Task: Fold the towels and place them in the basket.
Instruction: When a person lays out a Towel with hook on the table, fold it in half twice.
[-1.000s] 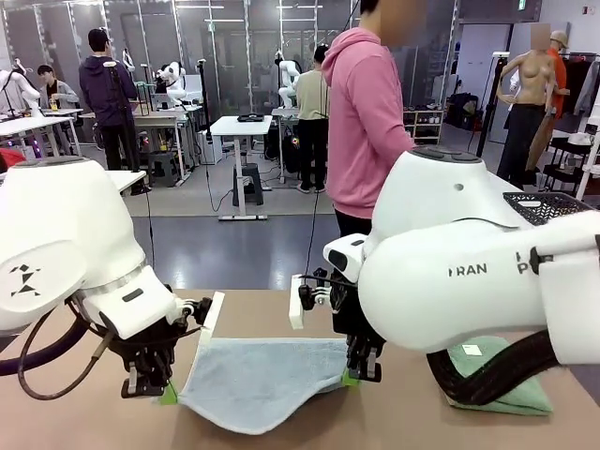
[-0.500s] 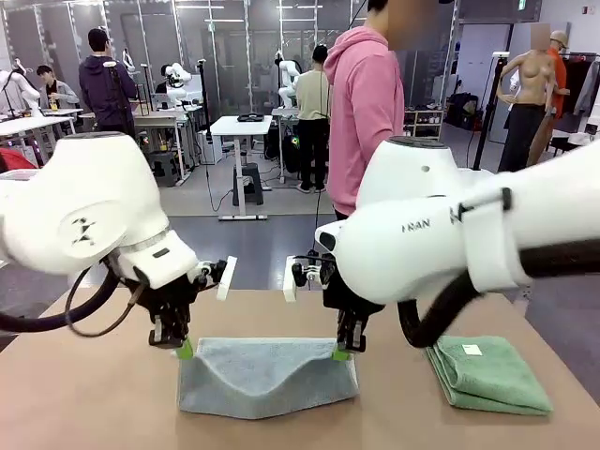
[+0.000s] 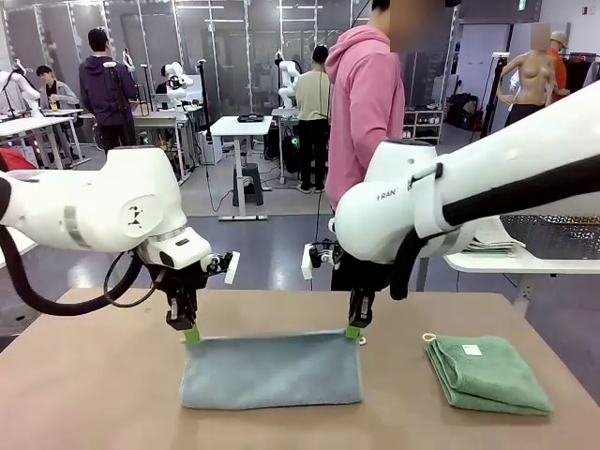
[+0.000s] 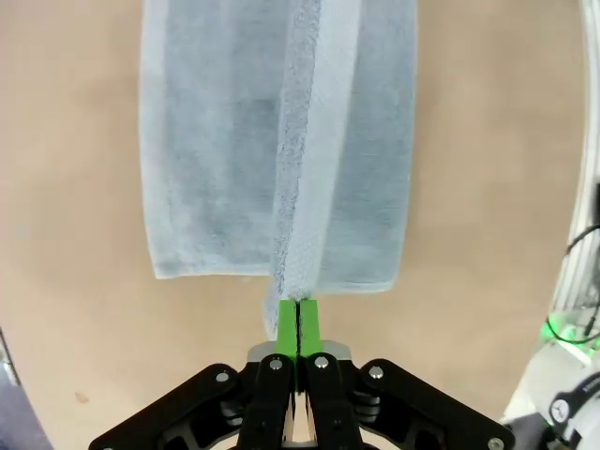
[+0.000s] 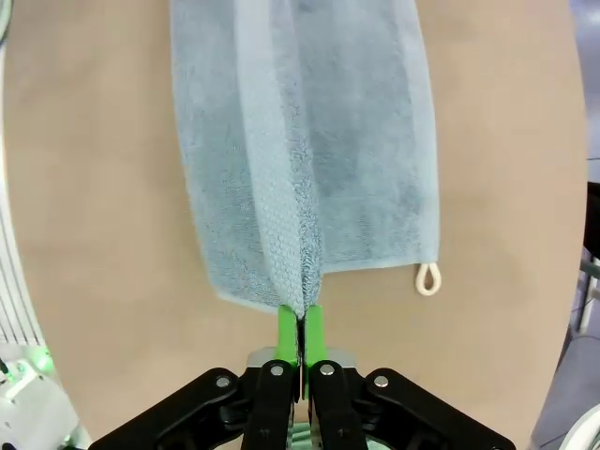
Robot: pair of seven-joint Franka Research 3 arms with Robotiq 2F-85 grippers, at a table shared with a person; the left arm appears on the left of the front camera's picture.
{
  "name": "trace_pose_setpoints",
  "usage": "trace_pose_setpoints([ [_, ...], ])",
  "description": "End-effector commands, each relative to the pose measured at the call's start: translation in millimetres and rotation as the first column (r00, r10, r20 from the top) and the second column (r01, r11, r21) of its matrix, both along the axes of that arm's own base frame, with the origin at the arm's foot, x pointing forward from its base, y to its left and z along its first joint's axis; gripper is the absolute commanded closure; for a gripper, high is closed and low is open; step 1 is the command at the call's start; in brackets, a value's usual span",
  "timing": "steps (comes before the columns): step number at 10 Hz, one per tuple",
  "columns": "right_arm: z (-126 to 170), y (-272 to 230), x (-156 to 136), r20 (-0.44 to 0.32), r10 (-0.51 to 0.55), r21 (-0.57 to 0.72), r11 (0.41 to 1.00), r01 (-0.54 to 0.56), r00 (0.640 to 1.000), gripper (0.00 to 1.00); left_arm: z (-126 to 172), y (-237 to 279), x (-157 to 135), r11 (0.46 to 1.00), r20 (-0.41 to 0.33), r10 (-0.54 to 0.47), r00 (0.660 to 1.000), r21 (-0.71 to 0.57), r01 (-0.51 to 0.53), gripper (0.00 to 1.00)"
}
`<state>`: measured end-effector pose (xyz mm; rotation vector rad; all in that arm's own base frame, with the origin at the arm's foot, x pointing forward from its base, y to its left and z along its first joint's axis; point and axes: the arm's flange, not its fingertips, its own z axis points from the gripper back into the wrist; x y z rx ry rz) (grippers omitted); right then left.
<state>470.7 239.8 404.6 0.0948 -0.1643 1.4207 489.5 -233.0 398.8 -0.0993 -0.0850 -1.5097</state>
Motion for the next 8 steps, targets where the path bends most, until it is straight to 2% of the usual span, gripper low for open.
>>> trace_pose_setpoints([
  [1,-7.6,4.7,26.9,-0.034,0.029,-0.018,0.999,-0.030,0.999,1.00,5.0,-6.5,30.8,0.999,-0.017,-0.033,0.999,0.025,0.034,1.00],
  [3,-18.3,4.8,36.6,-0.053,0.026,-0.034,0.999,-0.028,0.998,1.00,1.9,-5.2,46.5,1.000,-0.027,0.002,1.000,0.030,-0.001,1.00],
  [6,-29.3,4.0,46.0,-0.047,0.019,-0.039,0.999,-0.021,0.999,1.00,-5.6,-14.6,57.7,0.999,-0.058,-0.002,0.998,0.049,0.005,1.00],
  [7,-31.2,3.9,47.7,-0.039,0.014,-0.046,0.999,-0.016,0.999,0.91,-7.0,-16.0,59.6,0.998,-0.056,0.005,0.998,0.059,-0.001,0.94],
  [8,-32.5,3.4,49.3,-0.018,-0.010,-0.055,0.998,0.009,1.000,0.67,-8.4,-16.3,62.3,0.997,-0.052,0.031,0.998,0.067,-0.028,0.61],
])
